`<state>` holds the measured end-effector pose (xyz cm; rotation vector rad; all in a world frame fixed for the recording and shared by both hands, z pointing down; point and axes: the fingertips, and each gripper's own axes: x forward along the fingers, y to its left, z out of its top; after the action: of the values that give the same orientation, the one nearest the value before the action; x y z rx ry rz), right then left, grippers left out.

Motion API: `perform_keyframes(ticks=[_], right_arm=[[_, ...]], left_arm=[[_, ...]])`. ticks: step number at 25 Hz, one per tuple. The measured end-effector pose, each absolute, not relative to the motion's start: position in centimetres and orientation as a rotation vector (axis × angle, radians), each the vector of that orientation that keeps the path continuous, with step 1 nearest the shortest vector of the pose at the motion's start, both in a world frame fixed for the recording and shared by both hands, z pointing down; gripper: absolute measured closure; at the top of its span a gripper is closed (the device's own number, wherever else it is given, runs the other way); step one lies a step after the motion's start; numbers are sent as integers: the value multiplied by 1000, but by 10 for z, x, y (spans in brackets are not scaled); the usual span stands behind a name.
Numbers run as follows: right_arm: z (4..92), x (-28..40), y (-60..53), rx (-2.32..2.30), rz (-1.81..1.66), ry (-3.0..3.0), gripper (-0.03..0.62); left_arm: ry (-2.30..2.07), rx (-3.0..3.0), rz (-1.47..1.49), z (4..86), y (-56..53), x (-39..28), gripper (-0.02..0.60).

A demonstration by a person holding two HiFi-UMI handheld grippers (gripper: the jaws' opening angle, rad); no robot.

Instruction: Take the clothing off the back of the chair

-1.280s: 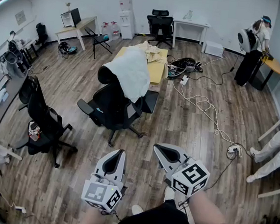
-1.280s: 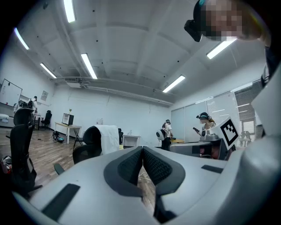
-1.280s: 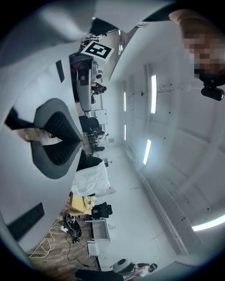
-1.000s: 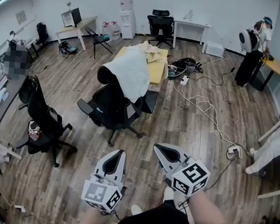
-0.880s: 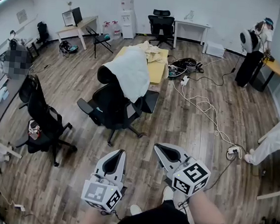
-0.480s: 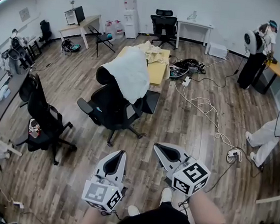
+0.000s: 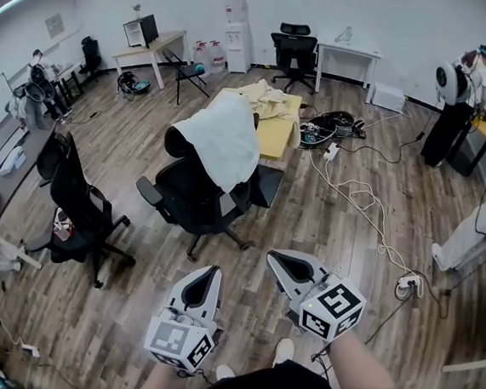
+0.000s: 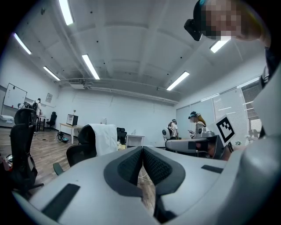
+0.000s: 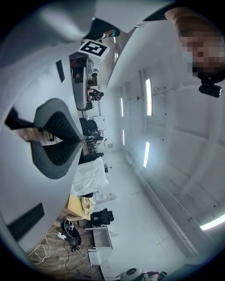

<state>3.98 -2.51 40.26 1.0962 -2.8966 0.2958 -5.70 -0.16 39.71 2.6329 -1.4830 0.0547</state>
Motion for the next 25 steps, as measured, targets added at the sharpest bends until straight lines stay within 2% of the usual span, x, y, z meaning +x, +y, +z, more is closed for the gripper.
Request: perform_keyframes(ticks=[25], right_arm=[[397,113,-115,918,300,-2972,581]], left_arm=[[-1602,2548,64,400,-79,33,563]])
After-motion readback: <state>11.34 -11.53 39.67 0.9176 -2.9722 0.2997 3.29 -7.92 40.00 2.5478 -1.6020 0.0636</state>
